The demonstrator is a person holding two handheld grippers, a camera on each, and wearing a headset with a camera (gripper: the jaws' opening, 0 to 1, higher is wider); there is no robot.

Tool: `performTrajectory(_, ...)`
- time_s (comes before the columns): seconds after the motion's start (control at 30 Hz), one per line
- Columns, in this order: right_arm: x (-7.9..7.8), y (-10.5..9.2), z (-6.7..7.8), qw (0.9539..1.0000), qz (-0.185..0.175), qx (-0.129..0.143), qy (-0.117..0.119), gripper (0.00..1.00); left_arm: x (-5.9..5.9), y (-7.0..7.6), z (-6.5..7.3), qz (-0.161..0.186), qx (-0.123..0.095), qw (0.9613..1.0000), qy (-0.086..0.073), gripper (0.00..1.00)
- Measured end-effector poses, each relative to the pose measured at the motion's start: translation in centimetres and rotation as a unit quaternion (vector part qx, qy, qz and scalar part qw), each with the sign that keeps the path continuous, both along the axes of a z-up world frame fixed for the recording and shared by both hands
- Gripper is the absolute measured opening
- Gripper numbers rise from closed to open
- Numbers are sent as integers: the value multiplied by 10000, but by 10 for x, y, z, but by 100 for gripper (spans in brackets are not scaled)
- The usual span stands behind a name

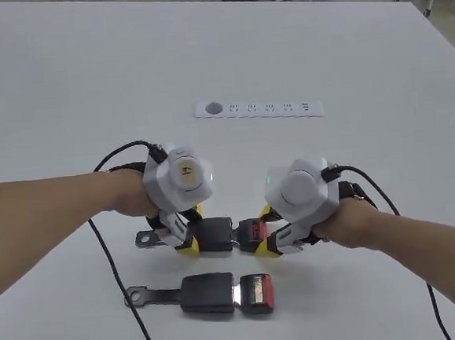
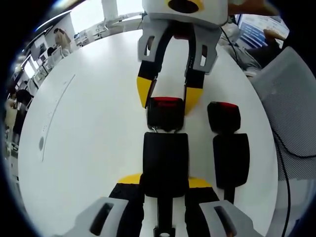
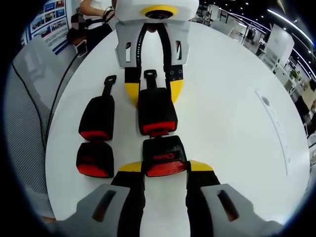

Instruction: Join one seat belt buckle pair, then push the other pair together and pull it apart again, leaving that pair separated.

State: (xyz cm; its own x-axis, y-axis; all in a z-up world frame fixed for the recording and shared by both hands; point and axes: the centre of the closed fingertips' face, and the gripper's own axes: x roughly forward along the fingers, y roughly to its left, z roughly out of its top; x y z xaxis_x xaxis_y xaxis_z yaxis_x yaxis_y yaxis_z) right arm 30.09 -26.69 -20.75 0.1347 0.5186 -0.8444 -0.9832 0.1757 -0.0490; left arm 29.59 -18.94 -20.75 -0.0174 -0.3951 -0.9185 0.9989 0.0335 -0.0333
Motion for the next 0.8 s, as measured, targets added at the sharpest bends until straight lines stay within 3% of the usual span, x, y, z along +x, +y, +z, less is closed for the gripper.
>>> performTrajectory(0.33,-1,5,0,9999,-104,-3,39,28,4,2,-5,-121,-42,9999,-84,31)
performTrajectory(0.47,-2,6,2,10000,-94,-23,16,28,-1,-2,1,-117,-63,9999,-94,31)
performTrajectory(0.8,-3,7,2,9999,-128,-26,23,27,0,-2,0,-170,-20,9998,-99,31)
